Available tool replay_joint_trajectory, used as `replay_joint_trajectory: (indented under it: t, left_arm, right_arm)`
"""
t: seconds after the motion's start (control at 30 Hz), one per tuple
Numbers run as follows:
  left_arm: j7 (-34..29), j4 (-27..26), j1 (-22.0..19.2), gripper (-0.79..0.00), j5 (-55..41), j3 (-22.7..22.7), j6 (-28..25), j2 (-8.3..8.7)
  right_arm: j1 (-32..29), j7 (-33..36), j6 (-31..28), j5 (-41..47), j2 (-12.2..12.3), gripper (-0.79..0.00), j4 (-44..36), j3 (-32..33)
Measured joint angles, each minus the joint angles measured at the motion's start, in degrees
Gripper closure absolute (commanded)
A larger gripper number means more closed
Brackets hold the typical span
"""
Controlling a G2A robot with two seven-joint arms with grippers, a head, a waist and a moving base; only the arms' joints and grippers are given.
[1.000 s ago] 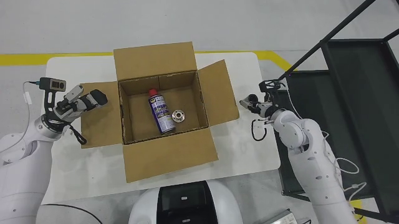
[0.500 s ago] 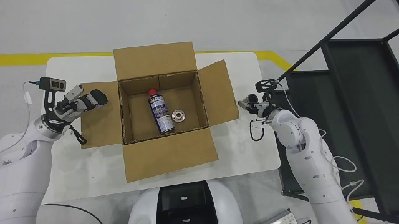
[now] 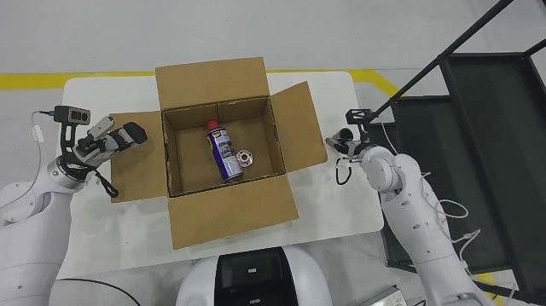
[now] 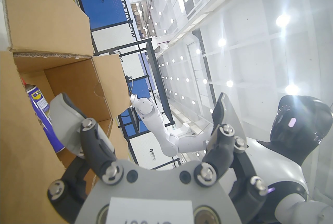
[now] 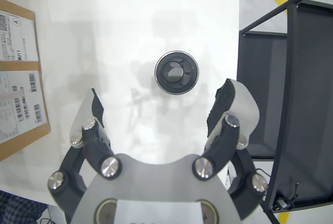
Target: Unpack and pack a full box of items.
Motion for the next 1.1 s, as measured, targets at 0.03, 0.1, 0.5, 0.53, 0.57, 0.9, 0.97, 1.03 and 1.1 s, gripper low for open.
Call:
replay_joint_trajectory:
  t: [0.03, 0.1, 0.5, 0.53, 0.57, 0.9, 0.97, 1.03, 1.1]
  left_arm:
    - [0.0, 0.0, 0.0, -0.785, 0.0, 0.0, 0.0, 0.00]
    - [0.0, 0.0, 0.0, -0.785, 0.0, 0.0, 0.0, 0.00]
    - [0.0, 0.0, 0.0, -0.785, 0.0, 0.0, 0.0, 0.00]
    - [0.0, 0.0, 0.0, -0.785, 0.0, 0.0, 0.0, 0.00]
    - [0.0, 0.0, 0.0, -0.785, 0.0, 0.0, 0.0, 0.00]
    - [0.0, 0.0, 0.0, -0.785, 0.0, 0.0, 0.0, 0.00]
    - [0.0, 0.0, 0.0, -0.785, 0.0, 0.0, 0.0, 0.00]
    - [0.0, 0.0, 0.0, -0.785, 0.0, 0.0, 0.0, 0.00]
    - [0.0, 0.0, 0.0, -0.785, 0.0, 0.0, 0.0, 0.00]
  right_arm:
    - [0.8, -0.3, -0.1, 0.7, -0.1, -0.785, 1.3, -0.3]
    - [2.5, -1.0, 0.0, 2.2, -0.4, -0.785, 4.5, -0.8]
    - [7.1, -4.3, 3.3, 3.0, -1.3, 0.000, 12.8, -3.8]
    - [7.0, -4.5, 3.8, 2.7, -1.4, 0.000, 12.7, -4.0]
    - [6.9, -4.7, 4.4, 2.2, -1.4, 0.000, 12.5, -4.2]
    - [6.2, -5.5, 8.8, -1.0, -1.6, 0.000, 10.4, -5.4]
    - [6.1, -5.5, 8.9, -1.4, -1.6, 0.000, 10.1, -5.4]
    - [5.8, -5.5, 8.9, -1.8, -1.6, 0.000, 9.7, -5.4]
    - [5.4, -5.4, 8.7, -2.1, -1.6, 0.000, 9.1, -5.3]
